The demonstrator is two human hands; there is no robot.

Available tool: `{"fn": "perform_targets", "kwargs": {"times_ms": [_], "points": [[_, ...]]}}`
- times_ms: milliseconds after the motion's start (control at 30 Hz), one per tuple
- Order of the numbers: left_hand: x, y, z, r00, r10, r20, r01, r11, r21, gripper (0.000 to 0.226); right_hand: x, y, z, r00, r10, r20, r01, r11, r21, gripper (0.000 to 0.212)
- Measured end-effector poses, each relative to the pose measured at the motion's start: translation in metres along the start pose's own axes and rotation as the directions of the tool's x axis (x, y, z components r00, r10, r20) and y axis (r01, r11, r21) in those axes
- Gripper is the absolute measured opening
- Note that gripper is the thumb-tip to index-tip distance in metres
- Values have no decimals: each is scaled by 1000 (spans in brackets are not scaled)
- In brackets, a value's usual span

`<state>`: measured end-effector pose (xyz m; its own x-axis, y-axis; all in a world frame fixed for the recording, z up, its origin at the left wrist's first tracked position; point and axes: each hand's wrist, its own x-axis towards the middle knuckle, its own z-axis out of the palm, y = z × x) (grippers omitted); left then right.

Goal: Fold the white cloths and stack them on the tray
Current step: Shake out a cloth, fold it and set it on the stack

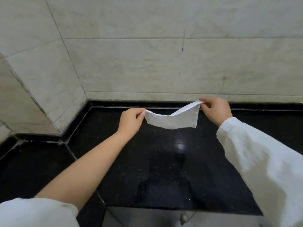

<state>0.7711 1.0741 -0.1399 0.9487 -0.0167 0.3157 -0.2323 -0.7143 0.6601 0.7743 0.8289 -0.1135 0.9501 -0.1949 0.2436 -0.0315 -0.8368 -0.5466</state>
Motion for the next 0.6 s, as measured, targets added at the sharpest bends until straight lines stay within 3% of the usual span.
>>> {"fn": "perform_targets", "kwargs": {"times_ms": [67,133,233,300,367,500,533,600], "points": [[-6,-4,5,997,41,63,-46,995,85,26,-17,12,-1,1000,11,14,-11,1000,-4,31],[-15,-16,12,973,26,230,-75,975,207,26,-39,29,6,995,29,90,-25,999,-39,28],[-37,-38,27,836,-86,541,-143,919,367,25,-80,58,31,944,98,314,-64,991,-117,25],[-56,-50,39,744,-142,653,-173,903,394,20,-105,77,50,882,137,452,-66,983,-170,25],[-73,-61,49,648,-182,740,-191,901,389,21,-125,93,67,820,167,548,-59,976,-210,23],[-94,-82,69,390,-297,872,-160,910,382,22,-141,108,87,685,202,700,-26,967,-253,23],[-95,-87,74,366,-321,873,-150,906,396,21,-139,110,90,666,204,717,-26,967,-252,24],[-92,-95,84,389,-341,856,-111,905,411,26,-130,114,96,666,212,715,-43,968,-247,26]]}}
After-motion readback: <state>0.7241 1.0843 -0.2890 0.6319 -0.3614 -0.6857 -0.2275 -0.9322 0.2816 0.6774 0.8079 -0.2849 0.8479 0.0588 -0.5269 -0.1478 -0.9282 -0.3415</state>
